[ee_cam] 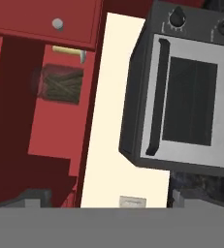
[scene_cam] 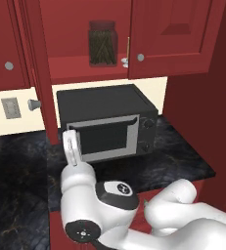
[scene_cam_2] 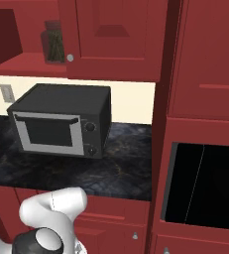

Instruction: Pick the jar and candle from the dining table and place them in the open cabinet. Close the cabinet after placing the objects.

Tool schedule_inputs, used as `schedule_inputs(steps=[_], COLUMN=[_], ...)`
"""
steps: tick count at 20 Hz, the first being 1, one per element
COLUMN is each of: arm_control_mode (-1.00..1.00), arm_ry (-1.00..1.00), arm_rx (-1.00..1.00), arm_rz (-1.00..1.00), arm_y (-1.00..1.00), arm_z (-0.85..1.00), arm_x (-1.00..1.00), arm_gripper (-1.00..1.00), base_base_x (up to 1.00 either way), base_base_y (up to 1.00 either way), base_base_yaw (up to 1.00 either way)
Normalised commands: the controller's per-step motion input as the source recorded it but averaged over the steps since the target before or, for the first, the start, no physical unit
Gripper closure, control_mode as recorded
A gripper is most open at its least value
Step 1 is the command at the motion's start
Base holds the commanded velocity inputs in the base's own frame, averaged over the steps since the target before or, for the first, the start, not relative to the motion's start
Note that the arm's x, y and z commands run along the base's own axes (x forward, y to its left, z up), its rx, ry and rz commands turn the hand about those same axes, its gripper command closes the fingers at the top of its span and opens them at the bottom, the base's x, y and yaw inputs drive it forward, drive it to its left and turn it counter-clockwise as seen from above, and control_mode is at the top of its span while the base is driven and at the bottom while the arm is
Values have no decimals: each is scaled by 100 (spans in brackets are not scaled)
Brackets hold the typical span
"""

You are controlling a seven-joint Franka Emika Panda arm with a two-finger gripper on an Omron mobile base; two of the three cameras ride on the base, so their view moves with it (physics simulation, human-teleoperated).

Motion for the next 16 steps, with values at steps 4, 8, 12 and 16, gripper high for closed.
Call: schedule_inputs(steps=[4, 8, 12, 16], arm_control_mode=[-100, -100, -100, -100], arm_ry=[-25, -15, -5, -1], arm_rx=[-18, -16, -12, -10], arm_rz=[0, 0, 0, -3], arm_y=[17, 29, 38, 49], arm_z=[-8, -1, 0, 0], arm_x=[-42, -10, 0, 0], arm_gripper=[-100, -100, -100, -100], base_base_x=[0, 0, 0, 0], base_base_y=[0, 0, 0, 0], base_base_yaw=[0, 0, 0, 0])
